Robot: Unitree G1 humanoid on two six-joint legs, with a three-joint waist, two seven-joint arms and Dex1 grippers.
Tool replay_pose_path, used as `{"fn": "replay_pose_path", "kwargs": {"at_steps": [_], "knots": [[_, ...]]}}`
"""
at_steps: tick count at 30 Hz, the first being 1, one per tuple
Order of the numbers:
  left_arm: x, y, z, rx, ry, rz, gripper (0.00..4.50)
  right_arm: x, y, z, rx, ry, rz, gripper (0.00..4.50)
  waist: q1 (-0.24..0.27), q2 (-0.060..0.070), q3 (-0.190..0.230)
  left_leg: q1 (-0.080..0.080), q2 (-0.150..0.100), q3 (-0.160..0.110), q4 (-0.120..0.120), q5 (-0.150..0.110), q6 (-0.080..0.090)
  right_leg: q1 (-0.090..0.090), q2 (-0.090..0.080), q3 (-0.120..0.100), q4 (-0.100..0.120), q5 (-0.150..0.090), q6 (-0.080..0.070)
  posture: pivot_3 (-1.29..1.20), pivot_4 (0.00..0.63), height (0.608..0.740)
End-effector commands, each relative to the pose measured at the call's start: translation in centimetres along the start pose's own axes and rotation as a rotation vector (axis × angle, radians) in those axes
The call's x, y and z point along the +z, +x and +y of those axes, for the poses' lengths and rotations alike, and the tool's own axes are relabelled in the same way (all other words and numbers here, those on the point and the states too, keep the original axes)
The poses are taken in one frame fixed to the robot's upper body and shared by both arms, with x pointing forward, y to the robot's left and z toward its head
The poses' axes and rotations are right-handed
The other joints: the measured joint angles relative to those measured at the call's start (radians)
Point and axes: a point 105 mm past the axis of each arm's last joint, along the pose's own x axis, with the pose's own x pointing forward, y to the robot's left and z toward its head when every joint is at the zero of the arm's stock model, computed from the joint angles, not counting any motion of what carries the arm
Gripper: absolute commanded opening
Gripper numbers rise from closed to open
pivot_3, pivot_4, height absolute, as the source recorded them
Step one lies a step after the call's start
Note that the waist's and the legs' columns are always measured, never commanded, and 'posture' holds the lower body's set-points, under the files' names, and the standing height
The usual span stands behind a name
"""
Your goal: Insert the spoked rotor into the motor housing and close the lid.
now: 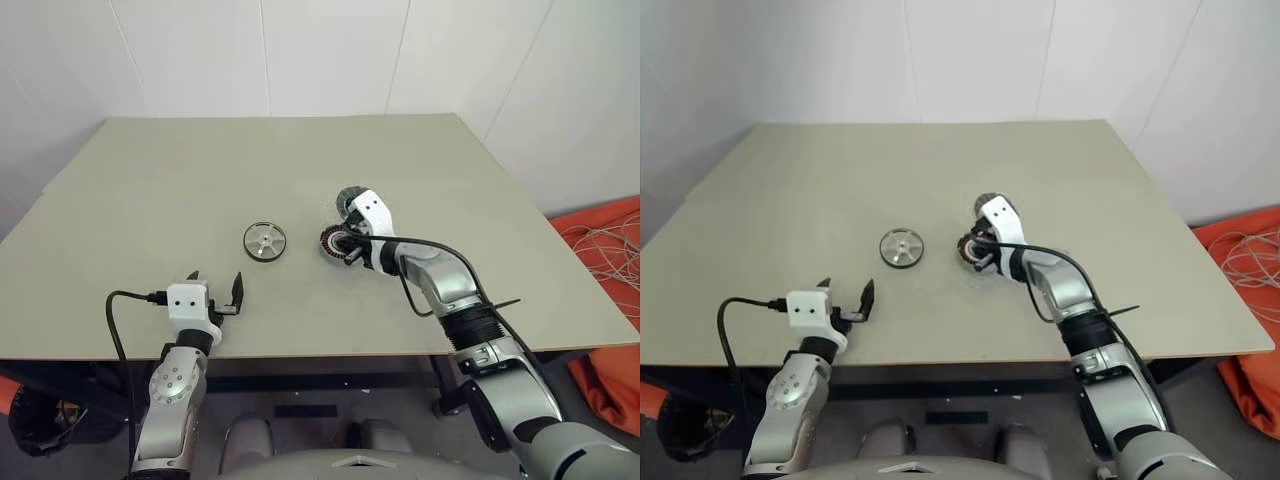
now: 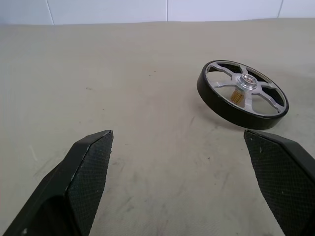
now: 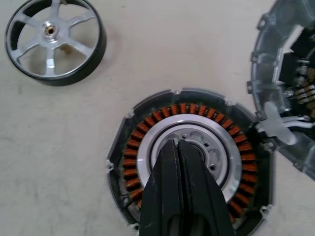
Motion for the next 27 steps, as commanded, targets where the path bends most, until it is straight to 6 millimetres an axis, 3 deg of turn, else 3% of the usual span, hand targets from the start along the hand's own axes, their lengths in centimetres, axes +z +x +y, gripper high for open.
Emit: {"fn": "replay_pose_path", "kwargs": {"at_steps": [1, 15, 18, 23, 27], "knots": [[1.3, 0.2, 0.0, 0.000, 0.010, -0.049, 4.50, 1.1, -0.1, -1.0, -0.044, -0.007, -0.037, 0.01, -0.001, 0.000, 0.000, 0.000, 0.000, 0.000, 0.000, 0.000, 0.000, -0.001, 0.000, 0.000, 0.000, 0.000, 0.000, 0.00, 0.000, 0.740], [1.1, 0.3, 0.1, -0.001, 0.008, -0.045, 4.50, 0.2, -0.6, -0.2, 0.002, -0.029, 0.000, 0.01, 0.001, 0.000, 0.000, -0.001, 0.000, 0.000, 0.000, 0.000, 0.000, -0.001, 0.000, 0.000, 0.000, 0.000, 0.000, 0.00, 0.000, 0.740], [1.1, 0.2, 0.1, 0.001, 0.010, -0.045, 4.50, 0.1, -1.4, 0.7, 0.061, -0.035, -0.011, 0.01, 0.001, 0.000, 0.000, -0.001, 0.000, 0.000, -0.001, 0.000, 0.000, -0.001, 0.000, 0.000, -0.001, 0.000, 0.000, 0.00, 0.000, 0.740], [1.3, 0.1, 0.3, 0.006, 0.025, -0.055, 4.50, 1.9, -4.0, 2.6, 0.225, 0.007, -0.148, 0.01, 0.001, 0.000, 0.000, -0.002, 0.000, 0.000, -0.003, 0.000, 0.000, -0.002, 0.000, 0.000, -0.001, -0.001, -0.001, 0.00, 0.000, 0.740], [1.6, 0.2, 0.6, 0.001, 0.034, -0.067, 4.50, 3.1, -5.7, 2.9, 0.276, 0.054, -0.216, 0.01, 0.000, 0.000, 0.000, -0.002, 0.000, 0.000, -0.003, 0.000, 0.000, -0.003, 0.000, 0.000, -0.001, -0.001, -0.001, 0.00, 0.000, 0.740]]}}
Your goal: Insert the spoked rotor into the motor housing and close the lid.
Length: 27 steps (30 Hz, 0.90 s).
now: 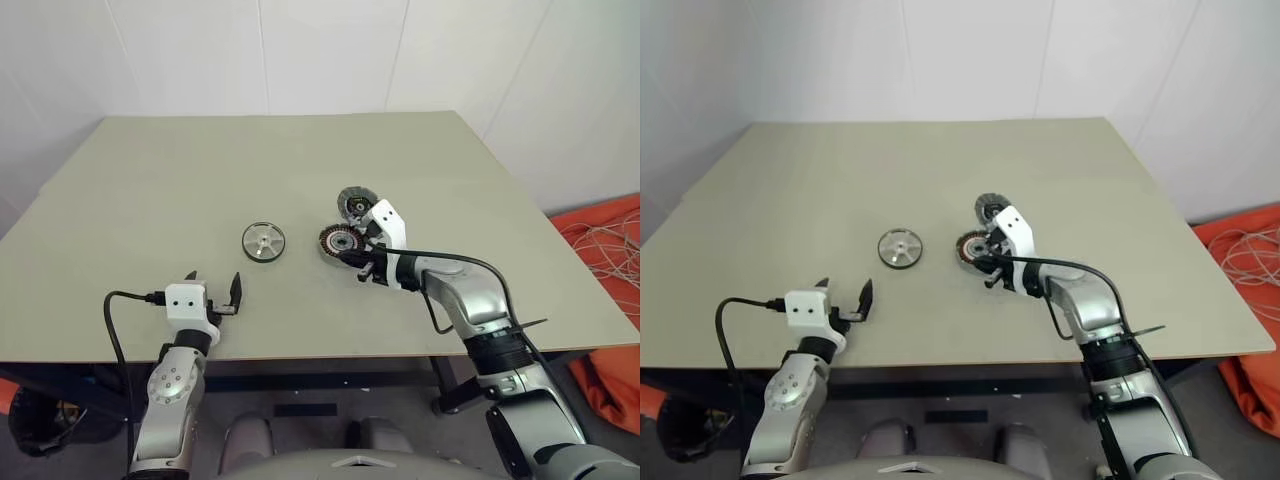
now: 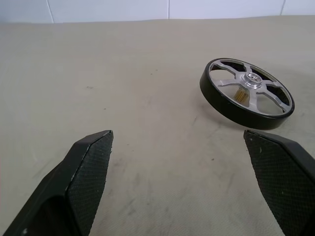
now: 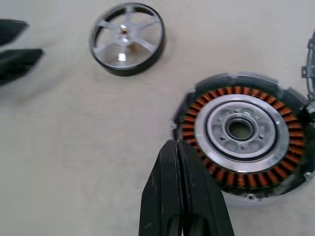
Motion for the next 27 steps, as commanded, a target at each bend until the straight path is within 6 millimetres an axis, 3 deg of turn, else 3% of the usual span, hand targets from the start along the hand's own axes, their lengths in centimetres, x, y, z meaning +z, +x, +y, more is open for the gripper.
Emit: {"fn": "replay_pose_path", "kwargs": {"at_steps": [1, 4, 9, 13, 18, 27], "knots": [[1.6, 0.2, 0.3, -0.010, 0.029, -0.064, 4.50, 3.4, -1.5, 0.6, 0.041, -0.005, -0.126, 0.01, 0.000, 0.000, 0.000, 0.000, 0.000, 0.000, 0.000, 0.000, 0.000, 0.000, 0.000, 0.000, 0.000, 0.000, 0.000, 0.00, 0.000, 0.740], [1.5, 0.3, 0.5, -0.024, 0.006, -0.050, 4.50, 4.0, -1.8, 0.9, 0.049, 0.006, -0.154, 0.01, 0.001, 0.000, 0.000, 0.002, 0.000, 0.000, 0.000, 0.000, 0.000, 0.001, 0.000, 0.000, 0.000, 0.000, 0.000, 0.00, 0.000, 0.740], [1.6, 0.2, -0.7, -0.172, -0.175, -0.001, 4.50, 4.1, -1.6, 1.2, 0.043, -0.002, -0.155, 0.01, 0.001, 0.000, 0.000, 0.001, 0.000, 0.000, 0.000, 0.000, 0.000, 0.000, 0.000, 0.000, 0.000, 0.000, 0.000, 0.00, 0.000, 0.740], [1.8, 0.0, -1.2, -0.244, -0.462, 0.063, 4.50, 4.0, -1.1, 1.7, 0.052, 0.006, -0.155, 0.01, 0.001, 0.000, 0.000, 0.000, 0.000, 0.000, 0.000, 0.000, 0.000, -0.001, 0.000, 0.000, 0.001, 0.000, 0.000, 0.00, 0.000, 0.740], [2.3, 0.9, 0.4, -0.215, -0.594, 0.092, 4.50, 3.8, -0.8, 2.2, 0.062, 0.008, -0.153, 0.01, 0.001, 0.000, 0.000, 0.000, 0.000, 0.000, 0.000, 0.000, -0.001, -0.001, 0.000, 0.000, 0.002, -0.001, -0.001, 0.00, 0.000, 0.740], [4.8, 3.8, -0.3, -0.247, -0.767, 0.076, 4.50, 3.9, -0.7, 3.9, 0.110, 0.018, -0.166, 0.01, 0.004, 0.000, 0.000, 0.001, 0.000, 0.000, 0.001, 0.000, -0.001, 0.001, 0.000, 0.000, 0.002, -0.001, -0.001, 0.00, 0.000, 0.740]]}}
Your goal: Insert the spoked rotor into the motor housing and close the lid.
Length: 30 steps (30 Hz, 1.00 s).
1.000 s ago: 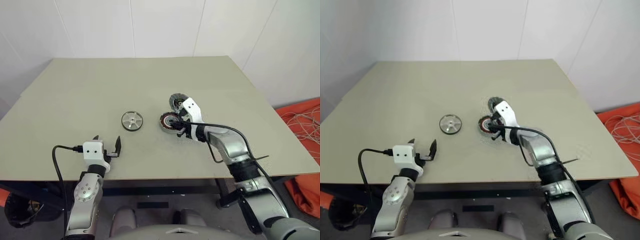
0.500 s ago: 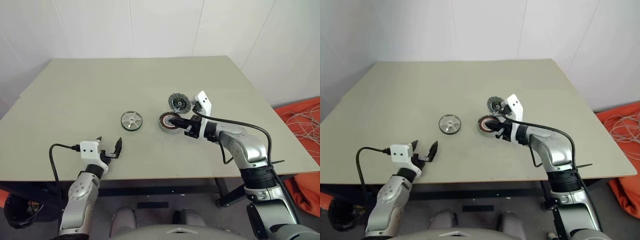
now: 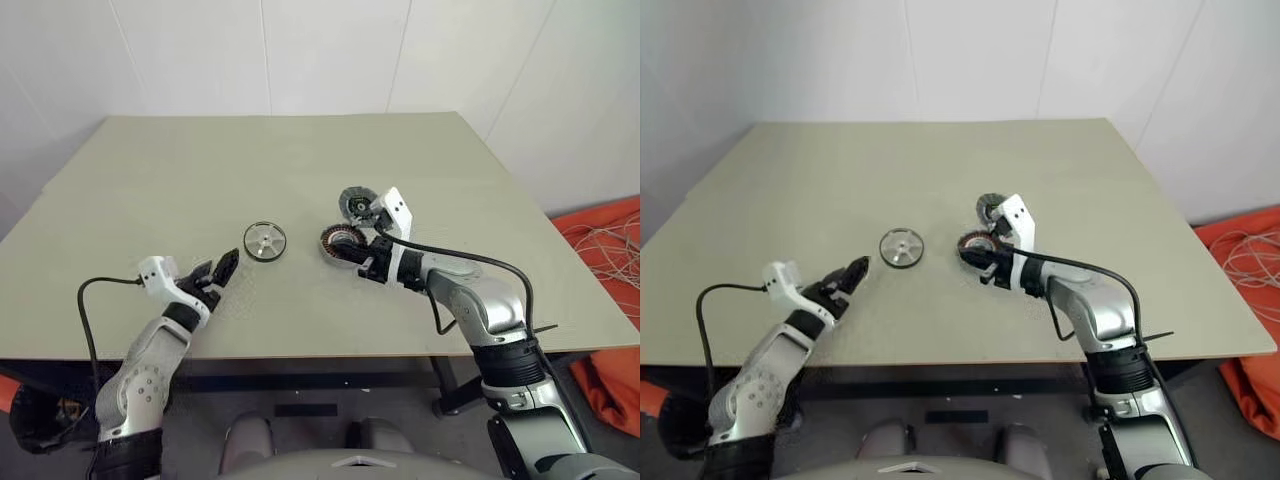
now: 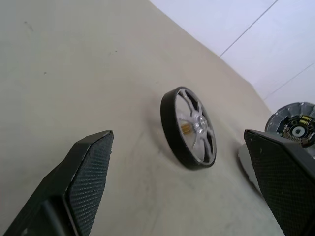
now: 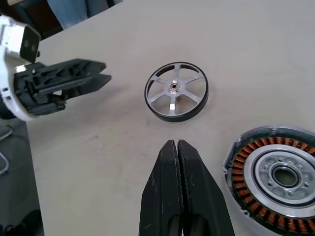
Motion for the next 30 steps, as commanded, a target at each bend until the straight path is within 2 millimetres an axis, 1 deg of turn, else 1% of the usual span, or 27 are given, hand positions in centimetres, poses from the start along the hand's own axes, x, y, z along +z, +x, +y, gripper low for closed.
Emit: {"fn": "replay_pose_path", "kwargs": {"at_steps": [1, 4, 6, 10, 13, 17, 21, 25, 30], "knots": [[1.1, 1.0, -1.1, -0.040, -0.060, -0.023, 4.50, 1.5, -0.1, 1.2, 0.041, -0.030, -0.051, 0.01, 0.000, 0.000, 0.000, 0.000, 0.000, 0.000, 0.000, 0.000, 0.000, 0.000, 0.000, 0.000, 0.000, 0.000, 0.000, 0.00, 0.000, 0.740], [1.3, 2.1, -1.1, -0.034, -0.091, -0.006, 4.50, 1.6, -0.1, 1.6, 0.046, -0.031, -0.053, 0.01, 0.000, 0.000, 0.000, 0.000, 0.000, 0.000, 0.000, 0.000, 0.000, 0.000, 0.000, 0.000, 0.000, 0.000, 0.000, 0.00, 0.000, 0.740], [1.4, 2.7, -0.7, -0.008, -0.100, 0.009, 4.50, 1.7, -0.2, 1.7, 0.049, -0.031, -0.055, 0.01, 0.000, 0.000, 0.000, 0.000, 0.000, 0.000, 0.000, 0.000, 0.000, 0.000, 0.000, 0.000, 0.000, 0.000, 0.000, 0.00, 0.000, 0.740], [1.6, 3.2, -0.2, 0.023, -0.106, 0.031, 4.50, 1.9, -0.6, 1.8, 0.048, -0.031, -0.059, 0.01, 0.001, 0.000, 0.000, 0.000, 0.000, 0.000, 0.000, 0.000, 0.000, 0.000, 0.000, 0.000, 0.000, 0.000, 0.000, 0.00, 0.000, 0.740], [1.2, 3.4, 0.0, 0.034, -0.129, 0.055, 4.50, 1.8, -0.8, 1.8, 0.047, -0.031, -0.054, 0.01, 0.004, 0.000, 0.000, 0.000, 0.000, 0.000, 0.000, 0.000, -0.001, 0.000, 0.000, 0.000, 0.000, 0.000, 0.000, 0.00, 0.000, 0.740], [0.2, 3.7, 0.2, 0.031, -0.186, 0.090, 4.50, 1.6, -0.9, 2.0, 0.048, -0.026, -0.050, 0.01, 0.006, 0.000, 0.000, 0.000, 0.000, 0.000, 0.000, 0.002, -0.003, 0.000, 0.000, 0.000, 0.000, 0.000, 0.000, 0.00, 0.000, 0.740], [-0.7, 4.1, -0.2, -0.021, -0.220, 0.141, 4.50, 1.4, -0.8, 2.1, 0.049, -0.022, -0.048, 0.01, 0.008, 0.000, 0.000, 0.000, 0.000, 0.000, 0.000, 0.002, -0.004, 0.000, 0.000, 0.000, 0.000, 0.000, 0.000, 0.00, 0.000, 0.740], [-1.0, 4.5, -0.7, -0.063, -0.240, 0.162, 4.50, 1.4, -0.8, 2.0, 0.045, -0.020, -0.045, 0.01, 0.013, 0.000, 0.000, 0.001, 0.000, 0.000, 0.000, 0.002, -0.004, 0.001, 0.000, 0.000, 0.000, 0.000, 0.000, 0.00, 0.000, 0.740], [-1.5, 5.4, -2.0, -0.119, -0.253, 0.189, 4.50, 1.3, -0.7, 2.0, 0.043, -0.019, -0.044, 0.01, 0.022, 0.000, 0.000, 0.001, 0.000, 0.000, -0.001, 0.003, -0.004, 0.001, 0.000, 0.000, 0.000, 0.000, 0.000, 0.00, 0.000, 0.740]]}}
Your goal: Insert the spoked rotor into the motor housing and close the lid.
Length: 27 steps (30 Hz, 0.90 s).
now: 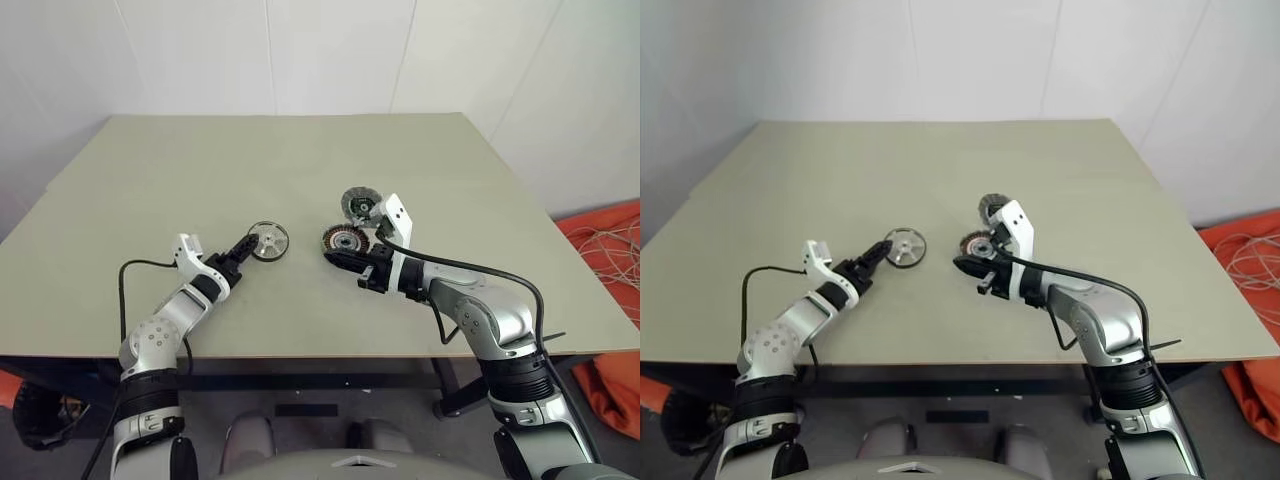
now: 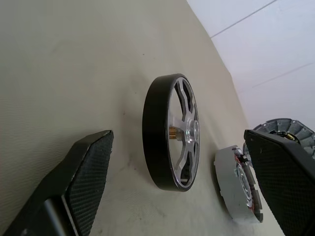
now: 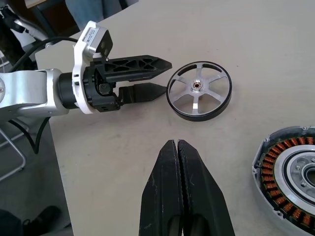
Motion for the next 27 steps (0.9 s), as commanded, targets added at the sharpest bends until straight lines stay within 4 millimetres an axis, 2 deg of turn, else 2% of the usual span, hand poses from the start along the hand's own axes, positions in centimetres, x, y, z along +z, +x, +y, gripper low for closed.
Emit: {"fn": "replay_pose_path", "kwargs": {"at_steps": [1, 6, 9, 20, 24, 27], "knots": [[0.2, 1.0, -2.0, -0.086, 0.005, 0.009, 4.50, 1.2, -0.1, 0.7, 0.020, -0.036, -0.038, 0.01, 0.001, 0.000, 0.000, 0.000, 0.000, 0.000, 0.000, 0.000, 0.000, 0.000, 0.000, 0.000, 0.000, 0.000, 0.000, 0.00, 0.000, 0.740], [0.1, 1.8, -2.3, -0.094, 0.005, 0.016, 4.50, 1.2, 0.0, 0.7, 0.020, -0.038, -0.037, 0.01, 0.001, 0.000, 0.000, 0.000, 0.000, 0.000, 0.000, 0.000, 0.000, 0.000, 0.000, 0.000, 0.000, 0.000, 0.000, 0.00, 0.000, 0.740], [0.2, 2.2, -2.1, -0.078, 0.005, 0.012, 3.98, 1.3, 0.1, 0.6, 0.017, -0.042, -0.038, 0.00, 0.001, 0.000, 0.000, 0.000, 0.000, 0.000, 0.000, 0.000, 0.000, 0.000, 0.000, 0.000, 0.000, 0.000, 0.000, 0.00, 0.000, 0.740], [0.1, 2.4, 0.3, 0.069, -0.062, -0.045, 0.47, 1.2, -0.1, 0.4, 0.003, -0.051, -0.037, 0.00, 0.002, 0.000, 0.000, 0.000, 0.000, 0.000, 0.000, 0.000, 0.000, 0.000, 0.000, 0.000, 0.000, 0.000, 0.000, 0.00, 0.000, 0.740], [0.1, 2.1, 0.6, 0.081, -0.103, -0.064, 0.45, 1.2, -0.1, 0.4, 0.006, -0.054, -0.035, 0.00, 0.000, 0.000, 0.000, 0.003, 0.000, 0.000, 0.000, 0.000, 0.000, 0.002, 0.000, 0.000, 0.000, 0.000, 0.000, 0.00, 0.000, 0.740], [-0.1, 1.8, -0.5, 0.028, -0.133, -0.060, 0.45, 1.3, -0.2, 0.5, 0.011, -0.053, -0.037, 0.00, -0.001, 0.000, 0.000, 0.003, 0.000, 0.000, 0.000, 0.000, 0.000, 0.003, 0.000, 0.000, 0.000, 0.000, 0.000, 0.00, 0.000, 0.740]]}}
